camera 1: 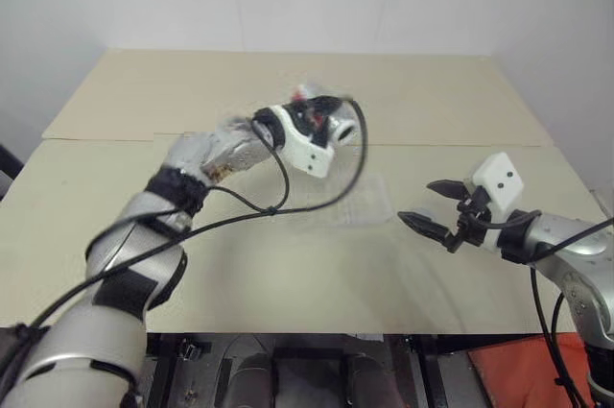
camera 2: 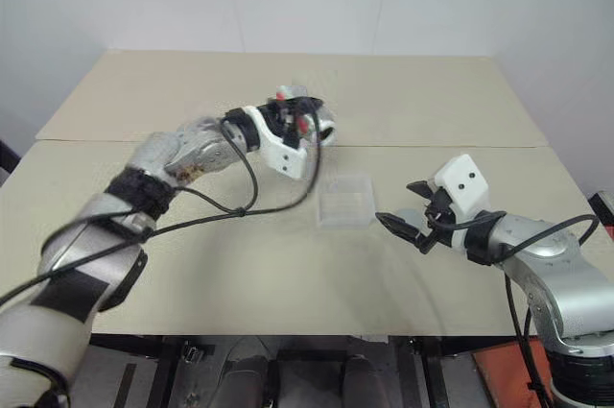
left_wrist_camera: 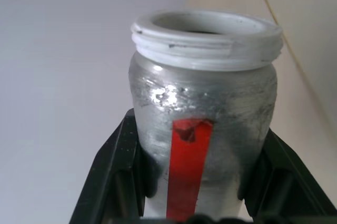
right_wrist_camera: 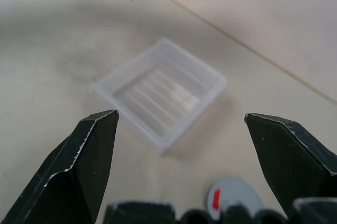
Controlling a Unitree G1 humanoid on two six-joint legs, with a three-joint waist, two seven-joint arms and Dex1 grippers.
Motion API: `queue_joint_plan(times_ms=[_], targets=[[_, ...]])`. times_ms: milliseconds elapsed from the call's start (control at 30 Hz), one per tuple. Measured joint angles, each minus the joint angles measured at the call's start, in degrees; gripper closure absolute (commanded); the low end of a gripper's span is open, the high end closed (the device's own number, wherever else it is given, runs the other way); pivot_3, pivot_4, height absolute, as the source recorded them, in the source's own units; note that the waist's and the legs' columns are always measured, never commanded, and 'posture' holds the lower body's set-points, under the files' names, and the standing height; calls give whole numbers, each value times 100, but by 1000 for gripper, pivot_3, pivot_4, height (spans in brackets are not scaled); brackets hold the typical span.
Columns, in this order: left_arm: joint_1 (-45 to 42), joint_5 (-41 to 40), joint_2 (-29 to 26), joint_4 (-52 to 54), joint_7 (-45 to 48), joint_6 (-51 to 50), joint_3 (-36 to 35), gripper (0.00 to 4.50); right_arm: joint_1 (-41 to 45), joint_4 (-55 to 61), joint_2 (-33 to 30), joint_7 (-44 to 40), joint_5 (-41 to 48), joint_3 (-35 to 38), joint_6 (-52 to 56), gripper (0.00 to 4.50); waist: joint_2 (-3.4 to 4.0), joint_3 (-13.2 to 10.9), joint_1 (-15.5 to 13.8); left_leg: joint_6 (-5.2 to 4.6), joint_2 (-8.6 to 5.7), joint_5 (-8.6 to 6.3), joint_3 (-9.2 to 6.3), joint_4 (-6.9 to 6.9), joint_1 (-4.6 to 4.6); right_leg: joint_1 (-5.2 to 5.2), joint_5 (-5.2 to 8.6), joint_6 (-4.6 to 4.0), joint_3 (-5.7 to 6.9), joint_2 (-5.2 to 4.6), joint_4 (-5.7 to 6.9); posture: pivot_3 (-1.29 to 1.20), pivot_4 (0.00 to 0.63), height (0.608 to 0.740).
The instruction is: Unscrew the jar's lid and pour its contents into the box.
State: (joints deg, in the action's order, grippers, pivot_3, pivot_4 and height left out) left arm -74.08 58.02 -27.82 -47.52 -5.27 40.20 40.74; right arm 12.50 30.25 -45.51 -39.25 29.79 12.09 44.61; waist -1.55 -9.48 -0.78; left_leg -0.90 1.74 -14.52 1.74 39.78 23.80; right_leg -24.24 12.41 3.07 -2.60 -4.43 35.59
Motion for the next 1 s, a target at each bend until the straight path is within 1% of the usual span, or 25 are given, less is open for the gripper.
queue_joint_plan(times_ms=[67, 133, 300, 400, 633, 700, 767, 900, 1000], targets=[[-193, 696, 62, -190, -819, 34, 492, 2588, 1, 85, 0, 57, 72, 18, 66, 51, 0, 0, 4, 0, 1, 0, 1, 0, 0, -2, 1, 1, 0, 0, 7, 0, 150, 740], [-255, 1234, 155, -335, -1377, -67, 893, 2588, -6, 129, 1, 116, 90, 50, 131, 51, -1, 0, 7, 1, 1, 0, 2, 2, 0, -5, 1, 2, 0, 0, 12, 0, 150, 740], [-281, 2275, 391, -428, -2050, -723, 1633, 2588, -3, 320, 33, 349, 279, 175, 328, 51, -2, -1, 5, 2, 1, 1, 3, 4, 3, -9, 1, 2, 0, 0, 17, 0, 150, 740], [-271, 2538, 412, -304, -2213, -958, 1821, 2588, -3, 412, 35, 493, 349, 221, 416, 51, -2, -1, 5, 2, 1, 1, 3, 3, 4, -11, 1, 2, -1, -1, 18, 0, 150, 740], [-227, 2513, 433, -180, -2281, -1219, 1817, 2588, -18, 579, 89, 690, 584, 331, 470, 51, -1, -1, 4, 2, 1, 1, 3, 5, 3, -10, 1, 2, -1, -2, 21, 0, 150, 740], [-227, 2474, 432, -182, -2281, -1220, 1788, 2588, -45, 579, 89, 708, 589, 331, 470, 51, -1, -1, 4, 2, 1, 1, 3, 5, 4, -10, 1, 1, -1, -2, 21, 0, 150, 740], [-197, 2202, 433, -215, -2184, -1112, 1630, 2588, -45, 579, 89, 723, 602, 331, 470, 51, -1, -1, 6, 2, 2, 1, 3, 5, 4, -10, 1, 1, -1, -2, 23, 0, 150, 740], [74, 862, 431, -423, -1519, -552, 761, 2588, -44, 574, 89, 743, 641, 330, 470, 51, 0, 0, 13, 2, 5, 1, 4, 7, 1, -11, 1, 0, -1, -2, 27, 0, 150, 740], [324, -362, 493, -633, -683, -294, 2, 2588, -43, 568, 89, 748, 652, 330, 469, 51, 1, 0, 11, 2, 5, 1, 5, 10, 1, -9, 0, 0, -1, -3, 28, 0, 150, 740]])
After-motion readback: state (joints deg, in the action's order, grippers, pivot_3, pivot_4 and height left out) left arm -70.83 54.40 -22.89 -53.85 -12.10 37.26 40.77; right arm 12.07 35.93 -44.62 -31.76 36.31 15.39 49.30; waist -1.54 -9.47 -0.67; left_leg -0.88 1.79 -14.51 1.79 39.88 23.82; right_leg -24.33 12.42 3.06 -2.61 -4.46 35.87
